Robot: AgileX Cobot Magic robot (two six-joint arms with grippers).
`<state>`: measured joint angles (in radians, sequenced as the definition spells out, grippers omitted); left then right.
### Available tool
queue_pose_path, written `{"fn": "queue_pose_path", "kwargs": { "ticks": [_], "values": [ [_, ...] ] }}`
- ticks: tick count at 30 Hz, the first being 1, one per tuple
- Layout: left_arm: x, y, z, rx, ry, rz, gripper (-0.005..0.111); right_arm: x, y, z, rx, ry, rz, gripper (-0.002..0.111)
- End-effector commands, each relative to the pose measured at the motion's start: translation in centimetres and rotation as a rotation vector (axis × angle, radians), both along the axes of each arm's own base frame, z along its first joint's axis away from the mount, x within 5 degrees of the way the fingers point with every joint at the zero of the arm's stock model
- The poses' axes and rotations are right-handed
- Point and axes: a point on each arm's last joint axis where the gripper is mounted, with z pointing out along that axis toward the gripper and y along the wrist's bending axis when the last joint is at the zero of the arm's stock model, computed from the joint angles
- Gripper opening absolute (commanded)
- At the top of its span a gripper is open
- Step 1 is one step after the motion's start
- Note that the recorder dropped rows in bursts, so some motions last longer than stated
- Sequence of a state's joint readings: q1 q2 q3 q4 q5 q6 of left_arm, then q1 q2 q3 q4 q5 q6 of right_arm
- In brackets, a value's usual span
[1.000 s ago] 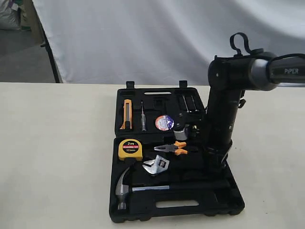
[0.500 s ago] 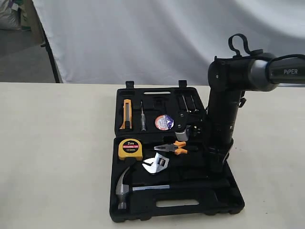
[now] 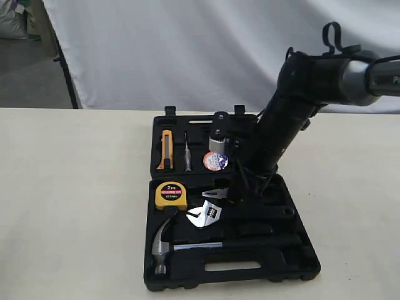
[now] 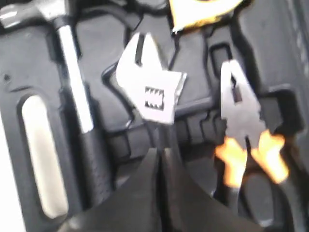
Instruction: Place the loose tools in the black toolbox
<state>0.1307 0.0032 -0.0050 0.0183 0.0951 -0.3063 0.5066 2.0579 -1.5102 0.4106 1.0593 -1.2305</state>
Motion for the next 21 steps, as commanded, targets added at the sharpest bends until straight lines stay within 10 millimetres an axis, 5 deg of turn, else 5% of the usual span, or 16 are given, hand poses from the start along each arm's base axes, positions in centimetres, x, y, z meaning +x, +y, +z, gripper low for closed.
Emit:
{"fn": "queue_pose_path", "kwargs": {
  "ticks": [1,12,21],
  "values": [
    [-0.1,0.1,0.2,0.002,-0.013,0.026,0.001,-0.6,1.9,-1.2,0.016,-0.032,0.077,0.0],
    [-0.1,0.1,0.2,0.002,-0.013,0.026,0.001,-1.2,2.2,-3.9,-0.143,-0.033,0.203,0.0],
    [-0.1,0.1,0.2,0.002,-0.013,0.026,0.001,-0.8,3.0,-0.5,-0.007,-0.16,0.12,0.0]
  ]
}}
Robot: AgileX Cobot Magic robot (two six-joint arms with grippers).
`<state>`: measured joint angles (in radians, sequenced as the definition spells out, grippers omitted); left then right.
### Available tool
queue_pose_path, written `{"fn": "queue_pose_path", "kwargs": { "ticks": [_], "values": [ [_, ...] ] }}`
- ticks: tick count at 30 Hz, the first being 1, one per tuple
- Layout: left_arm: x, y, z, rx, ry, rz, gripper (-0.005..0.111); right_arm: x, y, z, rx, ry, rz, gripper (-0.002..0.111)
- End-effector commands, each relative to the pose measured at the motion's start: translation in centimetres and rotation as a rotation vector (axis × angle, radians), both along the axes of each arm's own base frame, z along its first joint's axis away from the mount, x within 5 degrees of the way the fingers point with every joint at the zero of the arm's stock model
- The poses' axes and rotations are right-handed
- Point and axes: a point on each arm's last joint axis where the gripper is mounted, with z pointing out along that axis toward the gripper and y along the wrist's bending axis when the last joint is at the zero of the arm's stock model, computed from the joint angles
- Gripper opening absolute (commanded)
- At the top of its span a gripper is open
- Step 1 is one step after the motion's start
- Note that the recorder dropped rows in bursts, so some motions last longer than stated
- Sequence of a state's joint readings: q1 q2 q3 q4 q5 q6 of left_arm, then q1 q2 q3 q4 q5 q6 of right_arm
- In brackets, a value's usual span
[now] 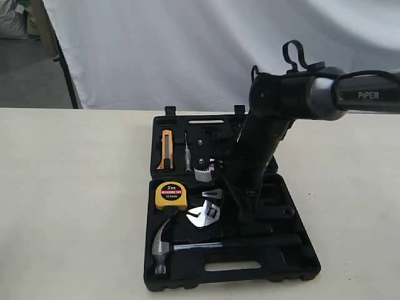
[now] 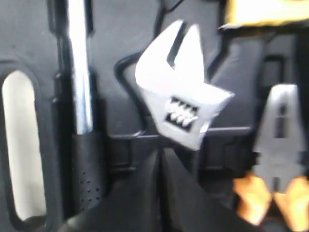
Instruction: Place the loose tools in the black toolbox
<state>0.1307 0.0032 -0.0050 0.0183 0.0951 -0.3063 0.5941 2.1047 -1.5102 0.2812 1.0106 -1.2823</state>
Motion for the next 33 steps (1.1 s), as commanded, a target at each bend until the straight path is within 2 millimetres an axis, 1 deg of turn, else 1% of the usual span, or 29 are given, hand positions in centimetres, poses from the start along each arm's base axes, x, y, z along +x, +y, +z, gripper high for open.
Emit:
{"fn": "queue_pose_path", "kwargs": {
  "ticks": [1,3,5,8,10,13,14,17,21,24,25,26,27,28,29,32,33],
  "values": [
    [-0.1,0.1,0.2,0.002,-0.013,0.026,0.001,0.7,0.9,1.8,0.125,-0.108,-0.069,0.0],
    [-0.1,0.1,0.2,0.002,-0.013,0.026,0.001,1.0,1.5,2.0,0.159,-0.167,-0.081,0.0],
    [-0.1,0.1,0.2,0.002,-0.013,0.026,0.001,1.0,2.0,1.6,0.166,-0.185,-0.079,0.0],
    [-0.1,0.1,0.2,0.002,-0.013,0.026,0.001,0.4,2.3,0.0,0.126,-0.116,-0.054,0.0],
    [-0.1,0.1,0.2,0.002,-0.013,0.026,0.001,0.1,2.1,-1.8,0.071,-0.049,-0.026,0.0],
    [-0.1,0.1,0.2,0.002,-0.013,0.026,0.001,0.0,1.8,-4.1,-0.007,-0.017,0.03,0.0],
    [-0.1,0.1,0.2,0.002,-0.013,0.026,0.001,0.0,1.6,-4.6,-0.03,-0.016,0.043,0.0],
    [-0.1,0.1,0.2,0.002,-0.013,0.026,0.001,0.1,1.5,-4.6,-0.046,-0.027,0.055,0.0],
    [-0.1,0.1,0.2,0.002,-0.013,0.026,0.001,0.1,1.5,-3.3,-0.027,-0.048,0.035,0.0],
    [-0.1,0.1,0.2,0.002,-0.013,0.026,0.001,0.1,1.5,-1.5,-0.006,-0.076,0.01,0.0],
    [-0.1,0.1,0.2,0.002,-0.013,0.026,0.001,0.1,1.5,0.1,0.023,-0.113,-0.018,0.0],
    [-0.1,0.1,0.2,0.002,-0.013,0.026,0.001,0.1,1.5,0.9,0.035,-0.13,-0.026,0.0],
    [-0.1,0.1,0.2,0.002,-0.013,0.026,0.001,0.0,1.4,2.7,0.073,-0.172,-0.046,0.0],
    [-0.1,0.1,0.2,0.002,-0.013,0.026,0.001,-0.1,1.4,3.4,0.089,-0.179,-0.055,0.0],
    [-0.1,0.1,0.2,0.002,-0.013,0.026,0.001,-0.6,1.6,4.8,0.144,-0.15,-0.083,0.0],
    [-0.1,0.1,0.2,0.002,-0.013,0.026,0.001,-1.6,1.8,5.2,0.169,-0.046,-0.098,0.0],
    [-0.1,0.1,0.2,0.002,-0.013,0.026,0.001,-1.9,1.7,4.7,0.147,-0.01,-0.101,0.001]
  ]
}}
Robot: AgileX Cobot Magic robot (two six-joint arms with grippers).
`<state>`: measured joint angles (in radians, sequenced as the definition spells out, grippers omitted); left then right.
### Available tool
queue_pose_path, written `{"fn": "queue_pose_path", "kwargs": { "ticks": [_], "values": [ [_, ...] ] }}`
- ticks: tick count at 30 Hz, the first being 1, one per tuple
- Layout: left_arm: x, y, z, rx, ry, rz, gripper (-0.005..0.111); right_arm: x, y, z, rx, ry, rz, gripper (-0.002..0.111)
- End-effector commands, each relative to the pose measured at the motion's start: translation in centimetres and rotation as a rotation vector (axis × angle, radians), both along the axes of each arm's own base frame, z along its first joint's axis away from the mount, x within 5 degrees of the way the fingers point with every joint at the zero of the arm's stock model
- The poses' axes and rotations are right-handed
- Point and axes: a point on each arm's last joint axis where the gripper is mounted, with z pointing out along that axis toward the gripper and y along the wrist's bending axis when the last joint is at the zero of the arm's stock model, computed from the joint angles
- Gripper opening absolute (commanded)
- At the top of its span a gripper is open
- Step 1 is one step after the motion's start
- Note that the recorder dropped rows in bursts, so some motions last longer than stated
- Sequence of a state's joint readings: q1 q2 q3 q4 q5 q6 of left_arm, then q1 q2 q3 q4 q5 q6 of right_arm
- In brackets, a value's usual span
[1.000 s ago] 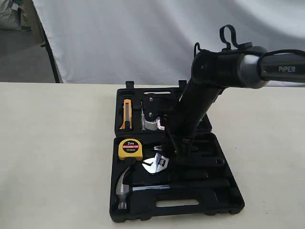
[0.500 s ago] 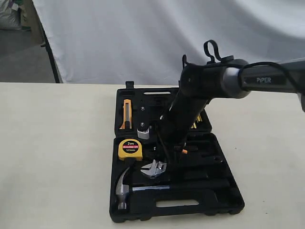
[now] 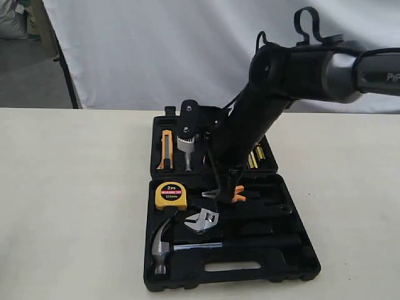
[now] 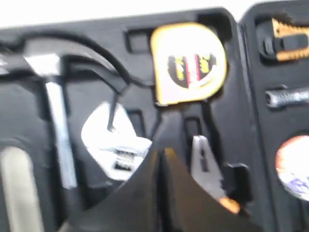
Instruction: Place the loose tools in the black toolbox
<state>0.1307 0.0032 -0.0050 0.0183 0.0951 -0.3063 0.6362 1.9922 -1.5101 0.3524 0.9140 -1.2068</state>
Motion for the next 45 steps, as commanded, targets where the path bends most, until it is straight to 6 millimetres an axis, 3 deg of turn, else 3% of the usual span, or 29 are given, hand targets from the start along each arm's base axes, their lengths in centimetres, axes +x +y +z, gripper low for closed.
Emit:
{"fn": "queue_pose_path", "kwargs": {
  "ticks": [1,2,4,5,7,17,25,32,36,42,45],
  "values": [
    [-0.1,0.1,0.2,0.002,-0.013,0.026,0.001,-0.8,-0.2,-0.8,-0.01,0.113,-0.027,0.002],
    [-0.1,0.1,0.2,0.002,-0.013,0.026,0.001,-0.8,-0.2,-1.2,-0.012,0.107,-0.037,0.006],
    [-0.1,0.1,0.2,0.002,-0.013,0.026,0.001,-0.6,0.0,-1.9,-0.008,0.065,-0.054,0.025],
    [-0.1,0.1,0.2,0.002,-0.013,0.026,0.001,-0.7,0.1,-1.9,-0.017,0.048,-0.043,0.04],
    [-0.1,0.1,0.2,0.002,-0.013,0.026,0.001,-0.9,0.1,-2.0,-0.039,0.049,-0.02,0.054],
    [-0.1,0.1,0.2,0.002,-0.013,0.026,0.001,-0.9,-0.4,-2.5,-0.089,0.03,0.005,0.056],
    [-0.1,0.1,0.2,0.002,-0.013,0.026,0.001,-0.1,-0.8,-5.6,-0.208,0.017,0.04,0.056],
    [-0.1,0.1,0.2,0.002,-0.013,0.026,0.001,0.5,-0.8,-6.4,-0.221,-0.026,0.039,0.056],
    [-0.1,0.1,0.2,0.002,-0.013,0.026,0.001,0.4,-1.1,-6.7,-0.256,-0.016,0.042,0.05],
    [-0.1,0.1,0.2,0.002,-0.013,0.026,0.001,0.3,-1.1,-6.7,-0.261,-0.009,0.044,0.003],
    [-0.1,0.1,0.2,0.002,-0.013,0.026,0.001,0.3,-1.2,-6.6,-0.27,-0.007,0.049,0.0]
  ]
}}
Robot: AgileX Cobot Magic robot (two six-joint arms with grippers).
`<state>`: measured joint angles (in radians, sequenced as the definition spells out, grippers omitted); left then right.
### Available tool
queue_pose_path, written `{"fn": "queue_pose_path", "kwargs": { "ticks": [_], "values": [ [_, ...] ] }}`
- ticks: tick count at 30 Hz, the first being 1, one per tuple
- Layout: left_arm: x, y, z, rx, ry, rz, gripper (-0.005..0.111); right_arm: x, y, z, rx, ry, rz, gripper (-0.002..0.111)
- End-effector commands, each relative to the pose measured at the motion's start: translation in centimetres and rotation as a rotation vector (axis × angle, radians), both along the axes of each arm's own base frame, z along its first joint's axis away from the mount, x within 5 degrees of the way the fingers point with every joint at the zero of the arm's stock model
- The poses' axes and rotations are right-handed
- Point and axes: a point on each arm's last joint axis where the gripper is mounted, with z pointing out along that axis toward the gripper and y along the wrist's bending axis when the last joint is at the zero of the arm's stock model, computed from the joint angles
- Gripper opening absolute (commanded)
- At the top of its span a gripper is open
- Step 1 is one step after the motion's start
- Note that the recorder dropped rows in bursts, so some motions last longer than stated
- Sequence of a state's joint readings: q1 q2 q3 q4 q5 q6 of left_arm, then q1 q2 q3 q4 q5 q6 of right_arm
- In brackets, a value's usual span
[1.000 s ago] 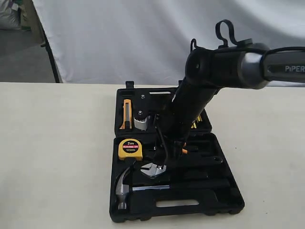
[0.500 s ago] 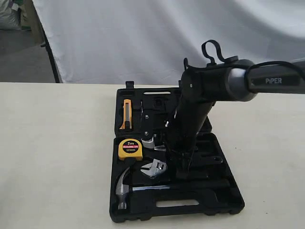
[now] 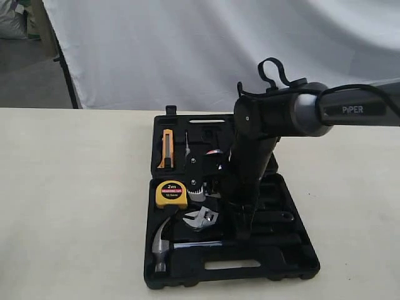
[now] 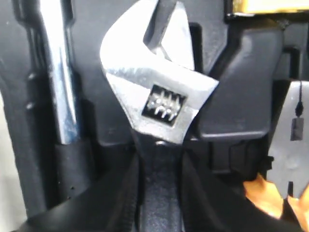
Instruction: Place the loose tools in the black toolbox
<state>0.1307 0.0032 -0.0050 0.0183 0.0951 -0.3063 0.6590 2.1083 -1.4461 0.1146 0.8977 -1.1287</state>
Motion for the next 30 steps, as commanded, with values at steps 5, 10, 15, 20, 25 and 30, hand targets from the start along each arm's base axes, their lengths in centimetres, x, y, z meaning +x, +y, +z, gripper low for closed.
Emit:
{"fn": "queue_pose_path", "kwargs": {
  "ticks": [5,10,15,20,25,30],
  "values": [
    [-0.1,0.1,0.2,0.002,-0.013,0.026,0.001,0.4,-0.5,1.0,-0.018,-0.044,0.013,0.0],
    [-0.1,0.1,0.2,0.002,-0.013,0.026,0.001,0.4,-0.6,2.6,-0.006,-0.091,0.023,0.0],
    [-0.1,0.1,0.2,0.002,-0.013,0.026,0.001,0.6,-0.9,2.8,-0.032,-0.117,0.042,0.0],
    [-0.1,0.1,0.2,0.002,-0.013,0.026,0.001,0.9,-0.9,2.0,-0.051,-0.135,0.062,0.0],
    [-0.1,0.1,0.2,0.002,-0.013,0.026,0.001,1.1,-0.7,2.0,-0.04,-0.162,0.099,0.0],
    [-0.1,0.1,0.2,0.002,-0.013,0.026,0.001,1.0,-0.6,1.8,-0.045,-0.159,0.12,0.0]
  ]
}}
